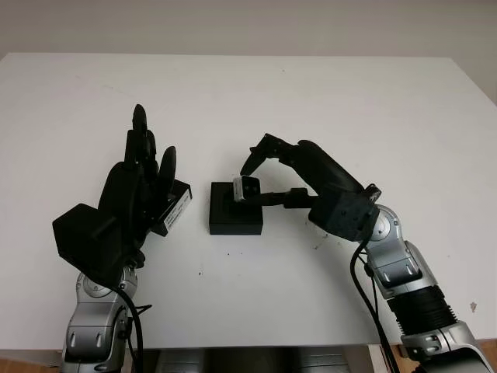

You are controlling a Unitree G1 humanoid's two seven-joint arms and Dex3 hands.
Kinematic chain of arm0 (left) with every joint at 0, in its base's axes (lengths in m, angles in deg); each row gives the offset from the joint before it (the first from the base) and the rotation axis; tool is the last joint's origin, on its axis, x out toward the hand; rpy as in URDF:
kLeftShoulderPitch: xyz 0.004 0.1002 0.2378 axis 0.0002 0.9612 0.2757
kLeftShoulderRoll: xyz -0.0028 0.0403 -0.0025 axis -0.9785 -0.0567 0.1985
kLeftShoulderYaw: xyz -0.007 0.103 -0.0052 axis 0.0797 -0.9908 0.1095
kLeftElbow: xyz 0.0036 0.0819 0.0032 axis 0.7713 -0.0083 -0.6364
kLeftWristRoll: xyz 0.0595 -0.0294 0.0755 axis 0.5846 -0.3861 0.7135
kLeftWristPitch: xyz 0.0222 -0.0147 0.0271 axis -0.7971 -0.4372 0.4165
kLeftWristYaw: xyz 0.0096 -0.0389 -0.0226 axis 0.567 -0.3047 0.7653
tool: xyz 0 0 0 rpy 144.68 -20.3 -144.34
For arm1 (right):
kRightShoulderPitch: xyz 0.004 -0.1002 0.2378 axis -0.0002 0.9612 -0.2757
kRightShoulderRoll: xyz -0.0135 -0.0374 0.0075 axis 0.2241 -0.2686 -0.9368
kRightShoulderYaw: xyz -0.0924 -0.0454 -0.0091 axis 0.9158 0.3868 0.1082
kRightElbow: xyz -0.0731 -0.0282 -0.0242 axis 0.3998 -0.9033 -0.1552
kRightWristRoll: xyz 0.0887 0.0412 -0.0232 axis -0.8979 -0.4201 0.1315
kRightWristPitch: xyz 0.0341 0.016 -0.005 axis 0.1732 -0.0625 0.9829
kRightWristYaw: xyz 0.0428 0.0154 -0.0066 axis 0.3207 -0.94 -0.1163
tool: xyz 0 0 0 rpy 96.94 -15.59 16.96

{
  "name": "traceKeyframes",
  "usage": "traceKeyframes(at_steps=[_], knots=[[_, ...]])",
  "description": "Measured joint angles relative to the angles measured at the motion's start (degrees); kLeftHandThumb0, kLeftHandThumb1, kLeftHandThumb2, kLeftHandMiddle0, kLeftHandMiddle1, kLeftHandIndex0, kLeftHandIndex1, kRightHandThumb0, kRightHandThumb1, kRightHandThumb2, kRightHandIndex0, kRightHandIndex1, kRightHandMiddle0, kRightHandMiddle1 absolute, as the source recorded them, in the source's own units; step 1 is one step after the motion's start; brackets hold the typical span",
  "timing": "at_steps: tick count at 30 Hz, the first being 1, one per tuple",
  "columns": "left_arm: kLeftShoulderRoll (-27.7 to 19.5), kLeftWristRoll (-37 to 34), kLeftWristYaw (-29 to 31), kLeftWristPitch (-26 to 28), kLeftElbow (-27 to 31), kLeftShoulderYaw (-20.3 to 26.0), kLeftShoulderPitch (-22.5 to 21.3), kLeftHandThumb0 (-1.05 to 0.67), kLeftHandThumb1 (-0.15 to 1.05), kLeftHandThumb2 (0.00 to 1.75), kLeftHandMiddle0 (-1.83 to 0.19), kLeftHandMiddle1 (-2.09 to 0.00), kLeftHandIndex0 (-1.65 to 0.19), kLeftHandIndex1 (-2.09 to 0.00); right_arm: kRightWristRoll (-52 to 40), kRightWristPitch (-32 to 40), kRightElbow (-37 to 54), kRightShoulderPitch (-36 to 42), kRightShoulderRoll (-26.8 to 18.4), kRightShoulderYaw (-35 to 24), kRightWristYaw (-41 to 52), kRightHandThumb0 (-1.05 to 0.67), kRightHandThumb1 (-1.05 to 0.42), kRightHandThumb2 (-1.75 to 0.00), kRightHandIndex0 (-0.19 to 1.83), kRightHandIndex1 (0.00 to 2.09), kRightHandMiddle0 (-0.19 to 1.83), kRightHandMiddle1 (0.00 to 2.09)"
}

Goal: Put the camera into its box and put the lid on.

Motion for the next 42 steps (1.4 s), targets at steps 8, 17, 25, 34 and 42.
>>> traceKeyframes(at_steps=[8,17,25,34,42], knots=[[0.18,0.07,-0.40,0.34,0.00,-0.01,0.00,-0.72,1.05,0.57,0.19,0.00,0.19,0.00,-0.59,0.04,0.00,0.00,0.16,0.04,0.63,-0.44,-0.99,-0.05,0.37,0.16,0.33,1.52],[0.60,0.19,-0.90,0.52,0.01,-0.05,0.01,-0.72,1.05,0.58,0.19,0.00,0.19,0.00,-0.31,0.03,-0.09,0.00,0.63,0.73,0.50,-0.44,-1.00,-0.05,0.38,0.14,0.33,1.53],[0.75,0.17,-0.90,0.69,0.03,-0.08,0.23,-0.72,1.05,0.58,0.19,0.00,0.19,0.00,0.36,0.25,-0.04,0.02,0.68,0.93,-0.76,-0.46,-0.98,-0.05,0.37,0.12,0.28,1.42],[0.74,0.06,-0.89,0.93,0.03,0.01,0.41,-0.72,1.05,0.57,0.19,0.00,0.19,0.00,0.45,-3.59,3.09,-6.79,-5.73,1.46,10.00,-0.54,-0.89,-0.05,0.19,0.03,0.19,0.55],[0.74,0.06,-0.91,0.94,0.09,0.02,0.60,-0.72,1.05,0.57,0.19,0.00,0.19,0.00,-0.52,-4.17,-0.39,-21.74,-9.72,3.24,23.23,-0.67,-0.84,-0.05,0.18,0.06,0.29,0.22]])
